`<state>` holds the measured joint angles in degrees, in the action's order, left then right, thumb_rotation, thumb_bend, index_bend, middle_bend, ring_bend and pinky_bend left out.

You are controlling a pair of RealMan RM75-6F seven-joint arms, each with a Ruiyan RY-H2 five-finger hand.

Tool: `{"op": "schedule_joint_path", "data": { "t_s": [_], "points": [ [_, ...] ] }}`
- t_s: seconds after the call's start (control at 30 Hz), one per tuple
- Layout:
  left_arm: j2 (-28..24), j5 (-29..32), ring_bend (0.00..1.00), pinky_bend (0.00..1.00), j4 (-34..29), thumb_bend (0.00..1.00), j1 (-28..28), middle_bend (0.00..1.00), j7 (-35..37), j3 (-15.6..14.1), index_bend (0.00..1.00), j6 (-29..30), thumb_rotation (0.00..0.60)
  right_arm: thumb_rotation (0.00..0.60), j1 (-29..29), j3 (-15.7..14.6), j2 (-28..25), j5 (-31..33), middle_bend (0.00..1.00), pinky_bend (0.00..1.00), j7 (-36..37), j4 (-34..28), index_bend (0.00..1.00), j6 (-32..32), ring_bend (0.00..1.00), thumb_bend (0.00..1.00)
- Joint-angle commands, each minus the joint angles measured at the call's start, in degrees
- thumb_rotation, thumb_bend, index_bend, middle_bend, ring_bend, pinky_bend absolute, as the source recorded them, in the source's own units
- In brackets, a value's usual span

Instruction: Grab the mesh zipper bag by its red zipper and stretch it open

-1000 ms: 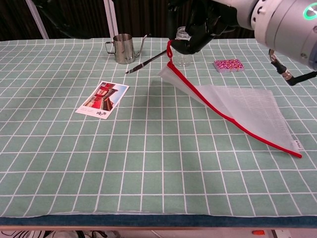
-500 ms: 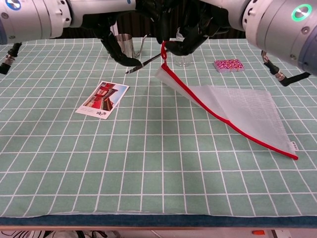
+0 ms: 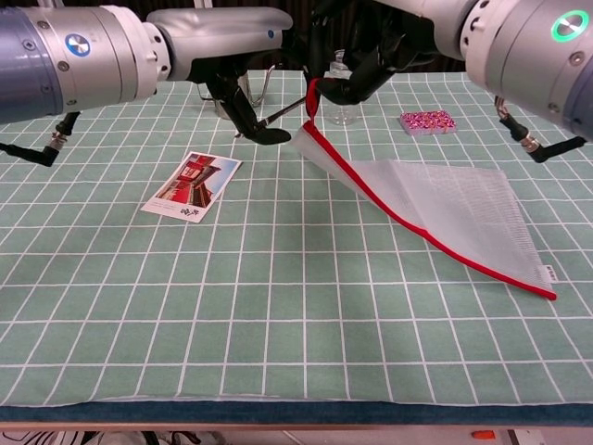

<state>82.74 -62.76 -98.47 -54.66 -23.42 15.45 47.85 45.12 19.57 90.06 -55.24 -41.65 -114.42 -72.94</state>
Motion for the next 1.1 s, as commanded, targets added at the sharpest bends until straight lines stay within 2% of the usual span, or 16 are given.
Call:
{"op": "schedule_joint_path", "data": {
  "t_s": [0.03,0.17,0.9,1.1],
  "points": [
    [0.31,0.00,0.00,0.00,0.09,0.31,-0.07,0.08,0.04,-0.59,0.47,0.42,0.600,0.600,0.07,-0.15,-0.12,0.05,1.00,0.95,0.14,-0.08,0.66,-0.17,1.00,0.64],
    [0.75,-0.12,0.00,0.00,0.26,0.32,-0.01,0.10,0.23,-1.13,0.51,1.51,0.600,0.600,0.20,-0.40,-0.34,0.10,1.00,0.95,0.43,-0.17,0.66,-0.40,1.00,0.64],
    [4.12,1.12,0.00,0.00,2.40,0.33,-1.79,0.11,0.15,-1.98,0.52,3.32,0.600,0.600,0.40,-1.32,-1.40,0.26,1.00,0.95,2.20,-0.65,0.66,-1.25,1.00,0.65],
    [5.07,1.29,0.00,0.00,2.76,0.38,-2.10,0.11,0.46,-1.97,0.55,3.82,0.600,0.600,0.45,-1.51,-1.62,0.24,1.00,0.95,2.47,-0.71,0.66,-1.44,1.00,0.66]
  ]
}}
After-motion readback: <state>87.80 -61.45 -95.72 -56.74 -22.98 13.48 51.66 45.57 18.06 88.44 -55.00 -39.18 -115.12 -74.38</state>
